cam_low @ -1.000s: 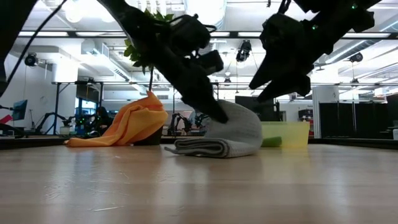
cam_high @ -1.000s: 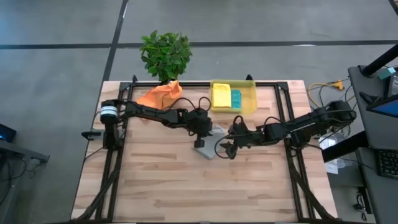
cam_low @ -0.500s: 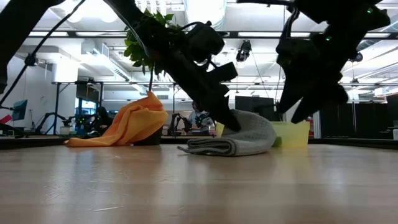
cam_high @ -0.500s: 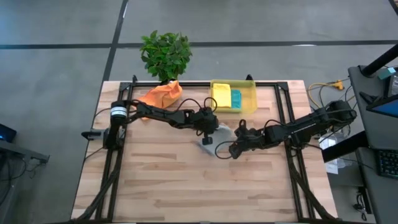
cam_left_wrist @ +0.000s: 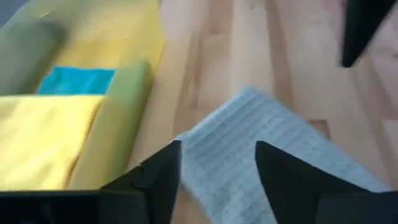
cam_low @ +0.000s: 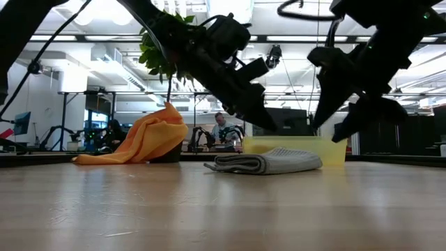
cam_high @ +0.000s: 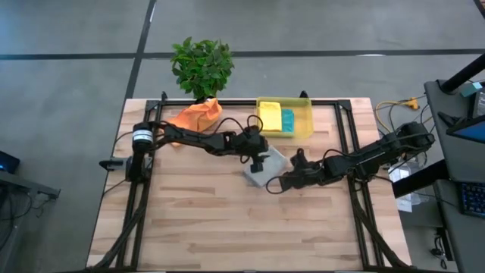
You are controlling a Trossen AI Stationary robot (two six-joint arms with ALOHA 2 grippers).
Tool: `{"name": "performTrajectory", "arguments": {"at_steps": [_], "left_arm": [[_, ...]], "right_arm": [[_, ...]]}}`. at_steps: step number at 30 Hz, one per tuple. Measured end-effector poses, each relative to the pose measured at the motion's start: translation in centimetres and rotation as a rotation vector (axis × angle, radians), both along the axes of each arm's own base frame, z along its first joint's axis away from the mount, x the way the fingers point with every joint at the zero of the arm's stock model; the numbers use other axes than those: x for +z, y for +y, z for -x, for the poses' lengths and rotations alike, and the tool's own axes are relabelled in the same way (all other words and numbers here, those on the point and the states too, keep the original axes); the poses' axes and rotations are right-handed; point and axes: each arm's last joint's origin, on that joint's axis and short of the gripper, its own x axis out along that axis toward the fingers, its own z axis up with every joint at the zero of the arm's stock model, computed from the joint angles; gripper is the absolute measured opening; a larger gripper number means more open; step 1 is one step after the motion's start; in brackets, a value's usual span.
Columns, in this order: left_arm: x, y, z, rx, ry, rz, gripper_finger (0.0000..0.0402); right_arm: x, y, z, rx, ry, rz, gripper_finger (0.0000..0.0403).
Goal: Fold microfiber towels
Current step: Put the folded gray microfiber towel into the yellow bin
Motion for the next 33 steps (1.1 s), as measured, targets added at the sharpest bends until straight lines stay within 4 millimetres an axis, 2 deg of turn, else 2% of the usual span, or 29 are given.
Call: {"name": "performTrajectory", "arguments": {"at_steps": [4,8,11,14,18,21,26,30,33], "left_arm": [[1.1,0.2,0.8,0.079,0.033,-0.036,0.0227],[1.5,0.3,2.1,0.164,0.113,0.017,0.0223],[0.8,0.3,2.9,0.177,0.168,0.047,0.0191],[0.3,0.1,3.2,0.169,0.198,0.064,0.0143],[0.1,0.3,3.2,0.211,0.182,0.108,0.0087],[-0.3,0.8,2.9,0.233,0.162,0.121,0.0056],[-1.3,1.1,1.8,0.196,0.152,0.161,0.0009],[-2.5,1.1,1.2,0.213,0.166,0.218,0.0005],[-3.0,1.4,0.9,0.236,0.14,0.243,0.0005]], "right_arm": [[0.5,-0.1,-0.9,0.028,-0.117,0.019,0.0228],[0.4,-2.0,-1.6,0.005,-0.183,0.019,0.0196],[0.0,-3.4,-1.3,-0.066,-0.179,-0.024,0.0155],[-0.1,-3.8,-0.5,-0.144,-0.21,-0.112,0.0118],[-1.1,-3.4,1.5,-0.27,-0.224,-0.237,0.0105],[-2.0,-3.3,2.7,-0.361,-0.237,-0.315,0.0128],[-3.4,-3.7,3.6,-0.467,-0.312,-0.403,0.0199],[-4.4,-4.4,4.1,-0.516,-0.316,-0.4,0.0253],[-4.9,-5.0,4.1,-0.549,-0.325,-0.402,0.0278]]}}
